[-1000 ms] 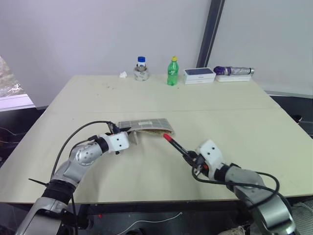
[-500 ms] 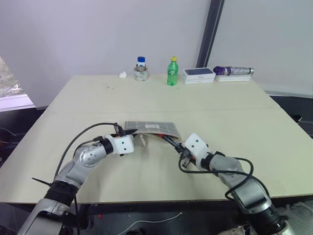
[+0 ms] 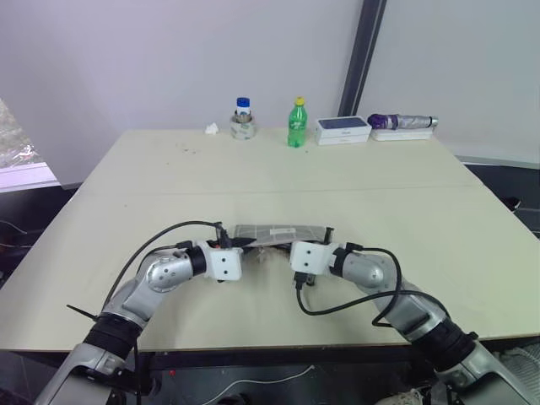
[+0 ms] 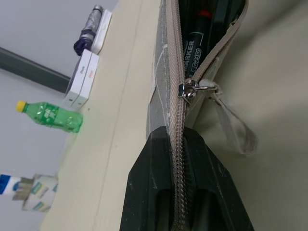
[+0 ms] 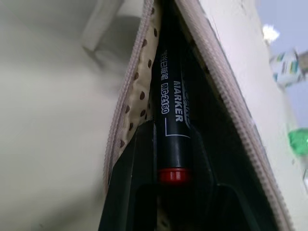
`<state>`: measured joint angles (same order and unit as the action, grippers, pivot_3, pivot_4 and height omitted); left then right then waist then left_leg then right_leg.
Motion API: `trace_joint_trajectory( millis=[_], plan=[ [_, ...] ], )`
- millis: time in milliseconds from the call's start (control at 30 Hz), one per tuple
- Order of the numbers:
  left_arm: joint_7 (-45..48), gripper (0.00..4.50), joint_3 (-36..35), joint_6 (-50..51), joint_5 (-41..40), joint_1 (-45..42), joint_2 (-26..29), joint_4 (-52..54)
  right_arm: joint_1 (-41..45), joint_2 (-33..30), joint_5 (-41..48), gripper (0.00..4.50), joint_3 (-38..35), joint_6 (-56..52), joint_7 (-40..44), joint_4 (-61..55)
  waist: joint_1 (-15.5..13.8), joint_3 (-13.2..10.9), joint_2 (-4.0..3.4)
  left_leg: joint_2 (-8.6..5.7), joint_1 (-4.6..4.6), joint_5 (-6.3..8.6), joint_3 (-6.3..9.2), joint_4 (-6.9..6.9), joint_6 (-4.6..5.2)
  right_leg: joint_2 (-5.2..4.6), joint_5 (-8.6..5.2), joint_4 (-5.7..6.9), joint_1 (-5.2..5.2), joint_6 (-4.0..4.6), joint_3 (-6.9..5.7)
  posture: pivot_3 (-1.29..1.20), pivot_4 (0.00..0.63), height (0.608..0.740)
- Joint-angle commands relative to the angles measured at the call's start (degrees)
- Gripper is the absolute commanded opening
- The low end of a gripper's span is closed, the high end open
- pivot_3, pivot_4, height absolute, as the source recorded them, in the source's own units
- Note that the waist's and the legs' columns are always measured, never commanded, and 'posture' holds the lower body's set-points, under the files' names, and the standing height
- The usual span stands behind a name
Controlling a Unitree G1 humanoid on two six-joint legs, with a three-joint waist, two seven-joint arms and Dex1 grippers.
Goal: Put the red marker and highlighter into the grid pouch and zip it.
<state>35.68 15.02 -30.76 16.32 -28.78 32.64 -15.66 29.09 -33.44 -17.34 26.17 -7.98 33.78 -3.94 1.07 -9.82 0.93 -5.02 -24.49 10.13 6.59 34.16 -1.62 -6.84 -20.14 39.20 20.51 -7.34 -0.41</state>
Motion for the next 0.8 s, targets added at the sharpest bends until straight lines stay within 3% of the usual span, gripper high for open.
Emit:
trace_joint_trajectory(
  millis=[33,200,433,633,733,800],
  plan=[
    [-0.59,0.00,-1.00,-1.08,-1.67,-0.60,-0.36,1.24,-1.32,0.69,2.77,1.91,-2.38,2.35,2.32,-0.29,-0.07,0.00,0.00,0.00,0.00,0.00,0.00,0.00,0.00,0.00,0.00,0.00,-0.01,0.00,0.00,0.00,0.150,0.740],
    [0.16,0.00,-0.82,-0.03,-1.70,-0.43,-0.54,0.22,-4.07,0.13,5.76,4.38,-7.07,2.33,3.38,-4.56,-0.07,0.00,0.00,0.00,0.00,0.00,0.00,0.01,0.00,0.00,0.00,0.01,-0.01,0.00,0.00,0.00,0.150,0.740],
    [0.08,0.00,-0.10,-0.31,-0.77,-0.49,-1.02,-2.35,-9.95,-3.04,18.45,4.38,-16.16,7.03,10.31,-9.81,-0.10,0.00,0.00,0.00,0.01,0.01,0.00,0.02,0.01,0.00,0.00,0.00,-0.05,0.00,0.00,0.00,0.150,0.740],
    [-1.69,0.00,0.13,3.47,-0.02,-3.06,-4.33,-3.78,-18.74,3.31,37.71,4.38,-20.88,-9.49,10.94,-17.00,-0.34,0.02,0.04,0.01,0.01,0.01,0.02,0.02,0.01,0.01,0.00,0.00,-0.08,0.00,-0.01,0.00,0.150,0.740],
    [-1.85,0.00,1.69,3.68,1.88,-3.94,-5.48,-5.66,-23.22,3.78,39.90,4.38,-17.20,-15.42,12.26,-19.42,-0.44,0.02,0.03,-0.01,0.01,0.01,0.06,0.06,0.03,0.00,0.00,-0.03,-0.12,0.00,-0.03,0.00,0.150,0.740],
    [-2.13,0.00,1.79,4.39,2.03,-5.52,-6.49,-6.91,-21.47,6.60,38.69,4.38,-15.53,-19.59,8.10,-17.84,-0.07,0.02,0.03,-0.03,0.01,0.01,0.04,0.09,0.03,-0.02,0.00,0.01,-0.12,0.00,-0.01,0.00,0.150,0.740]
  ],
)
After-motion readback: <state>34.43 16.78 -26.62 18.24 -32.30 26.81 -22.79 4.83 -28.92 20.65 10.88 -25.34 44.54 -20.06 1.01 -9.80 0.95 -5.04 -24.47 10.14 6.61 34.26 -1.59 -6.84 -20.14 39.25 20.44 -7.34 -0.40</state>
